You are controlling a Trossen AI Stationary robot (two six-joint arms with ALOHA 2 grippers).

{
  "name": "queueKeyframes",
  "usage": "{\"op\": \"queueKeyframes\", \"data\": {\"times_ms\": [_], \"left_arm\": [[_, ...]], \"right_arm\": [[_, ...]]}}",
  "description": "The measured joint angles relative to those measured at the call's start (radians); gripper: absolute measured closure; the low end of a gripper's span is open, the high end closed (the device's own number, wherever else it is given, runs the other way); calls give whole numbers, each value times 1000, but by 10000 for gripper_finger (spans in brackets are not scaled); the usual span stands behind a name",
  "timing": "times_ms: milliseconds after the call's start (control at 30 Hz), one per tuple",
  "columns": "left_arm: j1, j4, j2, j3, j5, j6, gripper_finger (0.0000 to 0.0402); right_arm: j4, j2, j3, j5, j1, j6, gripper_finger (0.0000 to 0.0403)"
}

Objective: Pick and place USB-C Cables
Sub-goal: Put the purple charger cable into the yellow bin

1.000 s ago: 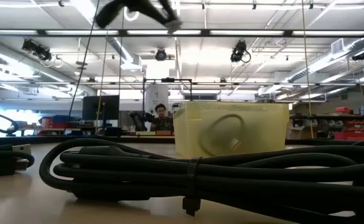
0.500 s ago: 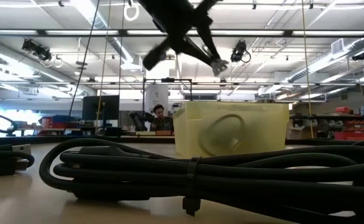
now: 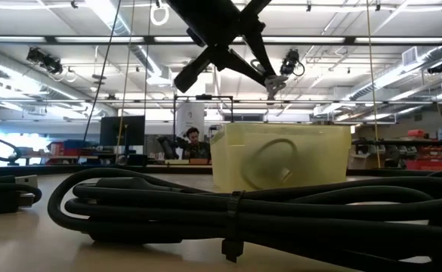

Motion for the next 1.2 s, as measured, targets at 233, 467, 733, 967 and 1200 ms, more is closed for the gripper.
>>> {"op": "queueKeyframes", "data": {"times_ms": [233,467,733,967,1200], "left_arm": [[-16,-28,26,-2,22,-55,370],[-15,-20,67,1,62,-77,370],[-13,-10,116,0,124,-103,370],[-12,4,146,1,147,-124,370],[-9,-33,152,0,156,-126,370]], "right_arm": [[-2,0,0,0,0,0,261],[-6,0,0,1,0,0,261],[-9,0,0,3,0,0,261],[-13,0,0,3,0,0,261],[-14,0,0,3,0,0,261]]}}
